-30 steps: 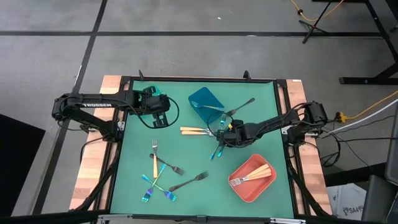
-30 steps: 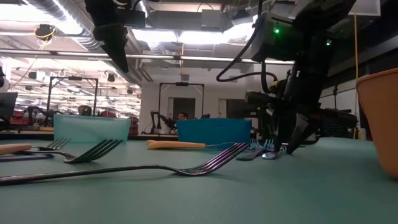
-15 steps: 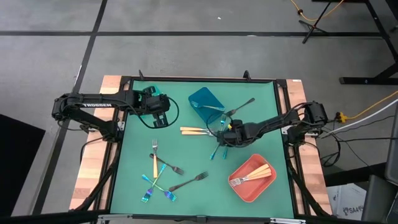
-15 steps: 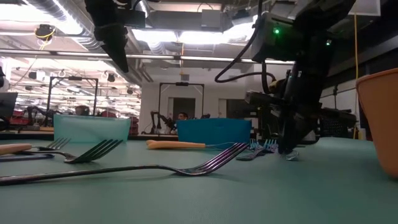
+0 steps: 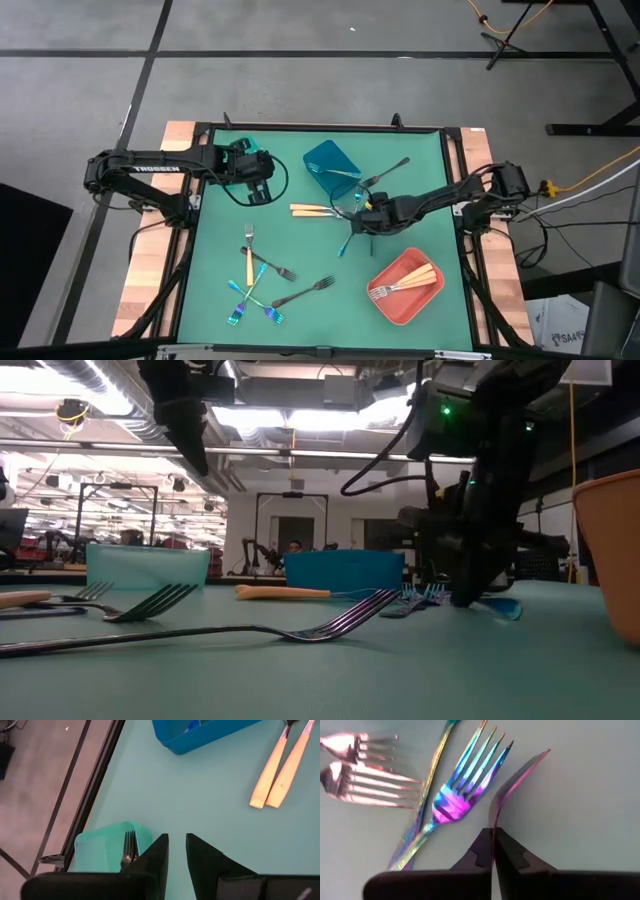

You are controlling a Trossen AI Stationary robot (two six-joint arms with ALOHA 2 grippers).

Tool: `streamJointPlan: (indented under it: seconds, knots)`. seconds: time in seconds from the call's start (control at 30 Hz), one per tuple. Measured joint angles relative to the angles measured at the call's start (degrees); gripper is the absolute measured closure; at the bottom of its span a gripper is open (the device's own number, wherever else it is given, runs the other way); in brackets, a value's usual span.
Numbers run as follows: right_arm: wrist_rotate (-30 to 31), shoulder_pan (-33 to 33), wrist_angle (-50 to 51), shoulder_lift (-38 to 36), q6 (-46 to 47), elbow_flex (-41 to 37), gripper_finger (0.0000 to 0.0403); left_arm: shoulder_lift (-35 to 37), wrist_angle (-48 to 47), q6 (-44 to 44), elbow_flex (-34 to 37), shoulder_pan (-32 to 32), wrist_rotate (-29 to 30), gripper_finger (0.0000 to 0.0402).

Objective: Sort silverware by color (type)
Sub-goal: Put the purple fork into the blue bin

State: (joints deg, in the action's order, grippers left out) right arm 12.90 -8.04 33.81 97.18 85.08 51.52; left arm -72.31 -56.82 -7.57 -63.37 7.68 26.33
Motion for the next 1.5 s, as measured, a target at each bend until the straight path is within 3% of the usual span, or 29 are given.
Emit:
streamJointPlan:
  seconds: [0.53, 0.97, 1.33, 1.5]
  knots:
    - [-1.47, -3.57, 12.57, -6.91, -9.43, 0.01, 0.0403, 0.0, 0.66, -5.37, 0.0, -0.45, -0.38, 0.034]
    - [1.84, -3.54, 15.89, -15.32, -21.8, 0.11, 0.0403, 0.0, 1.83, -13.41, 0.0, -6.13, -0.5, 0.034]
    - [1.38, 1.66, 15.72, -19.48, -33.32, 0.11, 0.0403, 0.0, 7.16, -14.8, 0.0, -11.34, -0.47, 0.034]
    - [-1.62, 5.56, 13.24, -19.89, -40.48, 0.11, 0.0403, 0.0, 9.59, -14.8, 0.0, -13.17, -0.46, 0.034]
